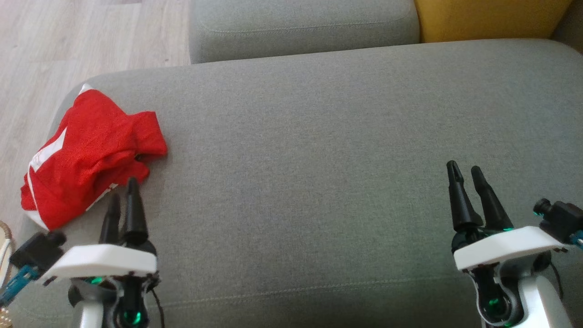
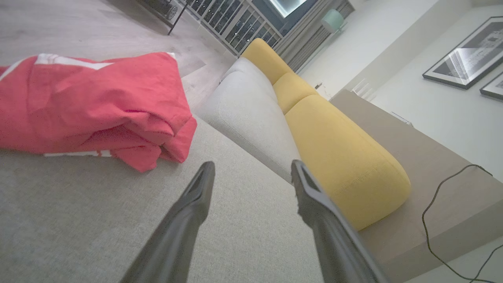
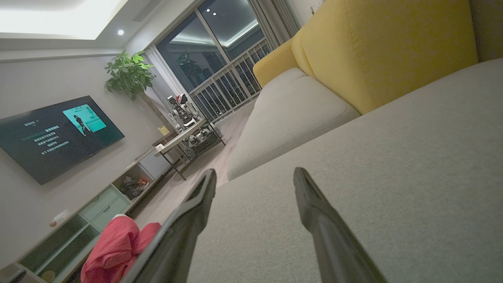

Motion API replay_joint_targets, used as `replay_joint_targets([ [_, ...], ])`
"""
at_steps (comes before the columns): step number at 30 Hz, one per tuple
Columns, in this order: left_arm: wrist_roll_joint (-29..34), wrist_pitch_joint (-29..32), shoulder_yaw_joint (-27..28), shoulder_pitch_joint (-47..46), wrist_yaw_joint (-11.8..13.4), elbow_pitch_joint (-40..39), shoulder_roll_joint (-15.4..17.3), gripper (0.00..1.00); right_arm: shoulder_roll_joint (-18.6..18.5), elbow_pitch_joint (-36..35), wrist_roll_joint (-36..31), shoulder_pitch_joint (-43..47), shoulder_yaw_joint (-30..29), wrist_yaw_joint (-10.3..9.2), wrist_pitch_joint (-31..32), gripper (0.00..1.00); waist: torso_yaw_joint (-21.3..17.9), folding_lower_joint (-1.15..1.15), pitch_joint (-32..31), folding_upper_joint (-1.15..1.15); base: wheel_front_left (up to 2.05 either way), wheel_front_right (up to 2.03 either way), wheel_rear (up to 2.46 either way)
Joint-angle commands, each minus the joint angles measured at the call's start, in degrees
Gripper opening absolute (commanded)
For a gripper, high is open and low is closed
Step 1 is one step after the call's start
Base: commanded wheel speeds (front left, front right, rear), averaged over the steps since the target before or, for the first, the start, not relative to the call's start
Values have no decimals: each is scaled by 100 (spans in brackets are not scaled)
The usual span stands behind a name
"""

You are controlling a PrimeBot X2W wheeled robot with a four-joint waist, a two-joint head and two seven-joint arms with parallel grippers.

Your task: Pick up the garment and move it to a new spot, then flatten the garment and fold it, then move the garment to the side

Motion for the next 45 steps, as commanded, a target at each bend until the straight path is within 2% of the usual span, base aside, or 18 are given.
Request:
replay_joint_targets([
  [1,213,-71,44,-210,23,-273,103,100,-59,-276,-215,-348,101,25,-82,100,-3,0,0,0,0,0,0],
  [11,1172,-239,-466,-192,305,-266,378,100,-66,-252,-1091,-343,150,29,-252,100,-19,0,-12,0,0,0,0],
  [21,2047,-406,-1102,-279,920,-238,766,100,-73,-283,-1893,-363,256,33,-422,100,-49,0,-39,0,0,0,0],
  [31,2616,-557,-1641,-393,1423,-231,1070,100,-79,-337,-2346,-375,201,36,-575,100,-71,0,-42,0,0,0,0],
  [45,3474,-791,-2207,-552,1974,-341,1352,100,-89,-284,-3220,-456,302,42,-812,100,-55,0,-28,0,0,0,0],
])
